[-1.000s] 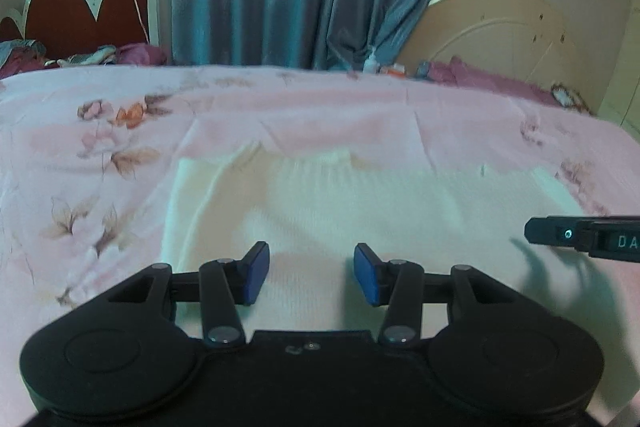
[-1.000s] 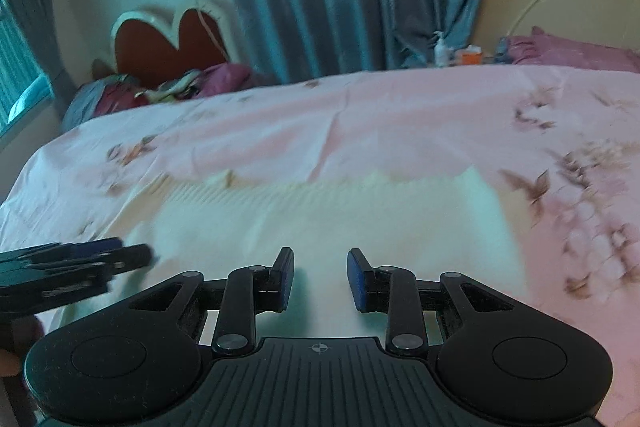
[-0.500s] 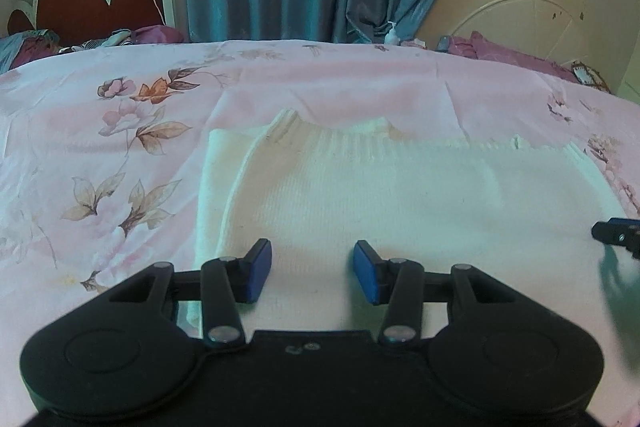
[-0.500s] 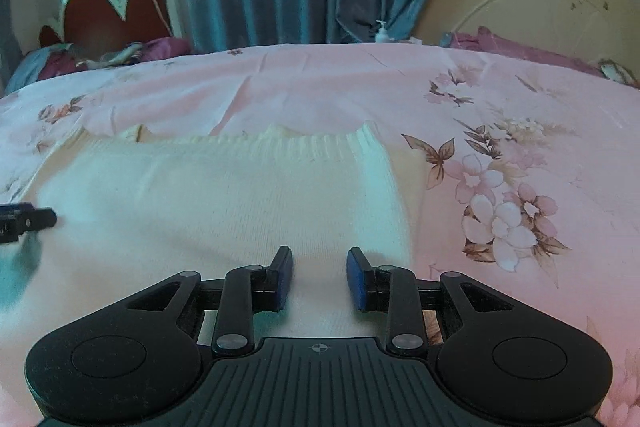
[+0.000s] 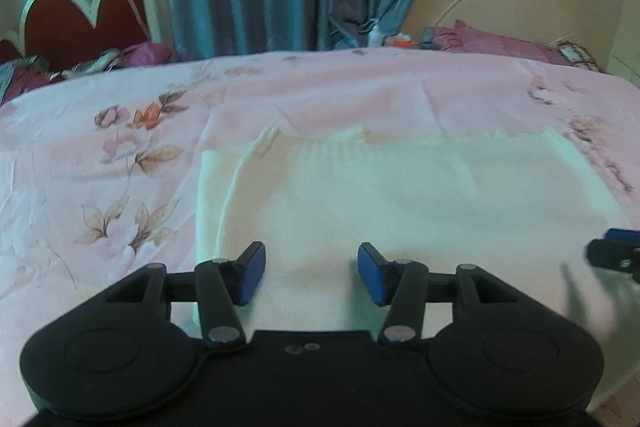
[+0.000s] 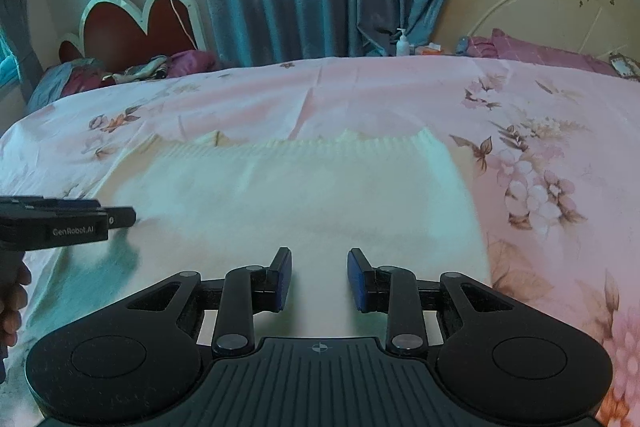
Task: Fold small clothes
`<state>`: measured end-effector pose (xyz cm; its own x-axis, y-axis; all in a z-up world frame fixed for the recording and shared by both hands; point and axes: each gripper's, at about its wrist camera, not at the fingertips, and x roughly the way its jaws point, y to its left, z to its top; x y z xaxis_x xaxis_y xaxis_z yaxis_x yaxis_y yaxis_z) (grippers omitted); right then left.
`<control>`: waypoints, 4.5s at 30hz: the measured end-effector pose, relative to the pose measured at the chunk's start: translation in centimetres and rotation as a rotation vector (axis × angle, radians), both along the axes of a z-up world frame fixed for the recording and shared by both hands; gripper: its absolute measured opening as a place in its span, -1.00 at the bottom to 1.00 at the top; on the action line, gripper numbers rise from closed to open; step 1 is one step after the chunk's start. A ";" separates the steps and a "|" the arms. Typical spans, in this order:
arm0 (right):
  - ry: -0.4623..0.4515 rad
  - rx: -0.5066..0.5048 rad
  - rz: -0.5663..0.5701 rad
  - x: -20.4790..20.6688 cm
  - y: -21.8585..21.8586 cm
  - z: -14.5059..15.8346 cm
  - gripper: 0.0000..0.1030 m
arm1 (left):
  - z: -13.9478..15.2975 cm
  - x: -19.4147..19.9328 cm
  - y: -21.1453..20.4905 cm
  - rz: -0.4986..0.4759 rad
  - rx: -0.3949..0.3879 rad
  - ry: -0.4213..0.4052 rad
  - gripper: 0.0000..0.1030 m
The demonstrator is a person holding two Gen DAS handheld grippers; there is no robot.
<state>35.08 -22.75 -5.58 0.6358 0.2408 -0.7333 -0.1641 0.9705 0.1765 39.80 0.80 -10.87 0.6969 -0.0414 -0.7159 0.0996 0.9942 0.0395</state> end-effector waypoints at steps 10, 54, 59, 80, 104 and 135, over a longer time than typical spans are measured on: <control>0.033 0.002 0.008 -2.8 1.1 -0.5 -0.40 | -0.2 -5.1 0.3 -0.055 -0.061 0.013 0.11; 0.030 0.020 -0.050 -6.1 -0.3 0.4 -0.40 | 0.2 -9.4 4.7 0.104 -0.239 0.195 0.51; 0.002 0.030 -0.044 -6.5 0.5 0.9 0.36 | -0.1 -10.8 6.0 0.155 -0.319 0.235 0.54; 0.000 0.066 -0.016 -4.6 3.5 0.2 0.35 | -5.3 -10.2 8.0 0.348 -0.805 0.069 0.65; -0.037 -0.150 0.037 1.8 7.6 -4.7 -0.05 | -6.7 -6.8 9.2 0.437 -0.955 -0.120 -0.73; 0.037 0.446 -0.125 -1.3 -14.9 -0.2 -0.05 | -2.9 -9.4 -17.2 -0.273 -0.279 -0.066 -0.05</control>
